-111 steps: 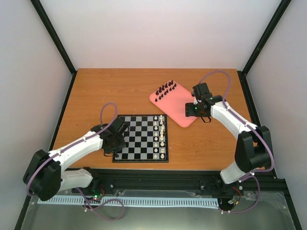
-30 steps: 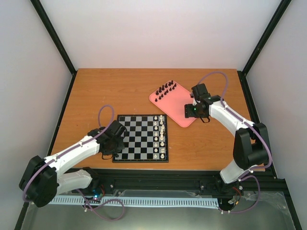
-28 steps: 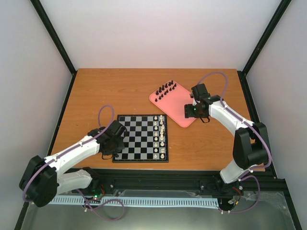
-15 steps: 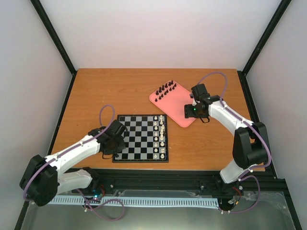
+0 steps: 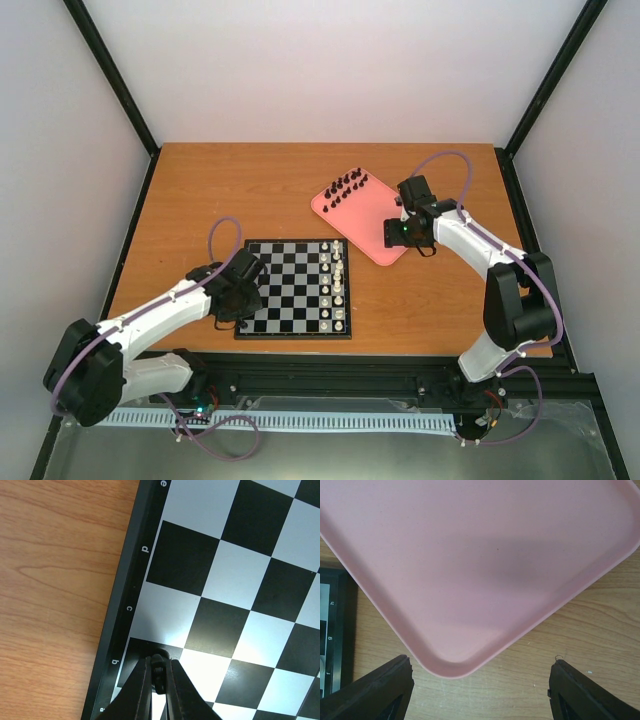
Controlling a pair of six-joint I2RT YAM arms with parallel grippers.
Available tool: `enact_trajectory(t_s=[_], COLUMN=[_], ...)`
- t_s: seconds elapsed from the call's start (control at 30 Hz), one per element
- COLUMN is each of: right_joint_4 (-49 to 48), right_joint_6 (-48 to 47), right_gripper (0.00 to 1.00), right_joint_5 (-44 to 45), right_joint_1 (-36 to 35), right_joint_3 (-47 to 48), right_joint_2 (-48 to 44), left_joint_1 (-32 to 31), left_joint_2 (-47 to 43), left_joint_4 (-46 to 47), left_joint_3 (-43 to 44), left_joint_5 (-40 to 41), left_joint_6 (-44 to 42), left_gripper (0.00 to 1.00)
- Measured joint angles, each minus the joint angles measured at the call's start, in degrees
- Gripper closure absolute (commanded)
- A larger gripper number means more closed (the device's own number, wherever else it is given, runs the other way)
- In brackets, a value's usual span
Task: Set up the chess pieces on the board
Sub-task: Place the chess piece on the chessboard.
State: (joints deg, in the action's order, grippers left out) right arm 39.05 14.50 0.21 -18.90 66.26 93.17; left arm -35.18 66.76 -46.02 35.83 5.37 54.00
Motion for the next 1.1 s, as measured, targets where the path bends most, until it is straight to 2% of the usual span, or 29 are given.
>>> enact_trajectory(t_s=[0.33, 0.7, 1.1], right_joint_4=[-0.1, -0.2, -0.3], right_joint_6=[0.0, 0.0, 0.0], right_gripper=[0.14, 0.14, 0.14], right_joint_5=[0.0, 0.0, 0.1], right_joint_1=[0.0, 0.0, 0.0], right_joint_3=[0.0, 0.0, 0.0], right_joint_2=[0.0, 0.0, 0.0], left_joint_1=[-0.1, -0.2, -0.2], left_joint_2=[0.5, 0.5, 0.5], left_joint_4=[-0.5, -2.1, -3.5], left_joint_3=[0.5, 0.7, -0.6], left_joint_5=[1.0, 3.4, 3.0], left_joint_6=[0.7, 2.3, 2.3], left_gripper=[0.89, 0.89, 0.82])
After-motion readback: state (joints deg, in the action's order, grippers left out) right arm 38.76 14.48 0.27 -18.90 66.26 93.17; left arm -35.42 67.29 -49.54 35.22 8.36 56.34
